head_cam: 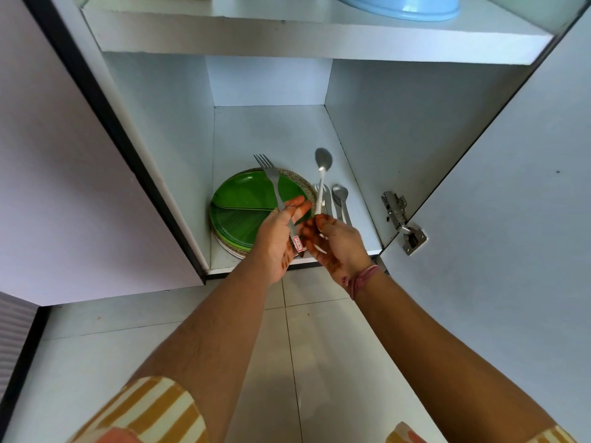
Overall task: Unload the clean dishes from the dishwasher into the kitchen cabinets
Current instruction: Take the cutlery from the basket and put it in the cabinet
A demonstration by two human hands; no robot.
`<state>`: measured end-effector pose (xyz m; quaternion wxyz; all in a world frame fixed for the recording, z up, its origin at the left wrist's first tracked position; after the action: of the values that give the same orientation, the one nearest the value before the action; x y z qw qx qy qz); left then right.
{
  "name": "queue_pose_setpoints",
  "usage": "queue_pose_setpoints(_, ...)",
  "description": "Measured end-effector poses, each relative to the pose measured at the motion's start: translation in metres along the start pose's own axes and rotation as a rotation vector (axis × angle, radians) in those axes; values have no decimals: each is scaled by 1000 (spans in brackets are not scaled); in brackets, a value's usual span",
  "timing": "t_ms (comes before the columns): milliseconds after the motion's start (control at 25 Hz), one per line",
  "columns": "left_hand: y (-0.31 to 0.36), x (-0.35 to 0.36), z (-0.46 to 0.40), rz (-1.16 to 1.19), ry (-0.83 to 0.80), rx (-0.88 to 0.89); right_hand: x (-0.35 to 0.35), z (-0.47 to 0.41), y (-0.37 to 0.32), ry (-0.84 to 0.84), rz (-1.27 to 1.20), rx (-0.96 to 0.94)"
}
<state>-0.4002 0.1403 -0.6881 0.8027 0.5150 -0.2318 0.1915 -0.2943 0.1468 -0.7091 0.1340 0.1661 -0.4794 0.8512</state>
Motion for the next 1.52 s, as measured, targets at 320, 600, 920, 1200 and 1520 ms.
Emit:
queue_pose_setpoints(320,-1,-11,-2,-15,27,-11,-78,-35,-9,493,111,-205)
queue_pose_setpoints(600,-3,-15,-2,-1,24,-3,-92,-50,3,599,286,-201)
queue_pose_setpoints(920,0,-18,-2,-39,36,7,-77,-47,6,664,454,-150)
queue_pose_setpoints(1200,-4,-14,-3,-29,8,-19,-66,-30,6,633,398,-243)
queue_pose_setpoints(1520,-9,3,-8,-24,-136,-72,3,10,-19,-258,826,-233)
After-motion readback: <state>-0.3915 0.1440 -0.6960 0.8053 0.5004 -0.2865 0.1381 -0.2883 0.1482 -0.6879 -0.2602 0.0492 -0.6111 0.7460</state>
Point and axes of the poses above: each hand's wrist, its own z-axis away from the middle knuckle, its own x-axis out of the palm, y = z × x, the point moved 4 cm from there along -z, towards the middle knuckle, and after that the axes turned 9 degrees about -y, right-handed, at the moved point
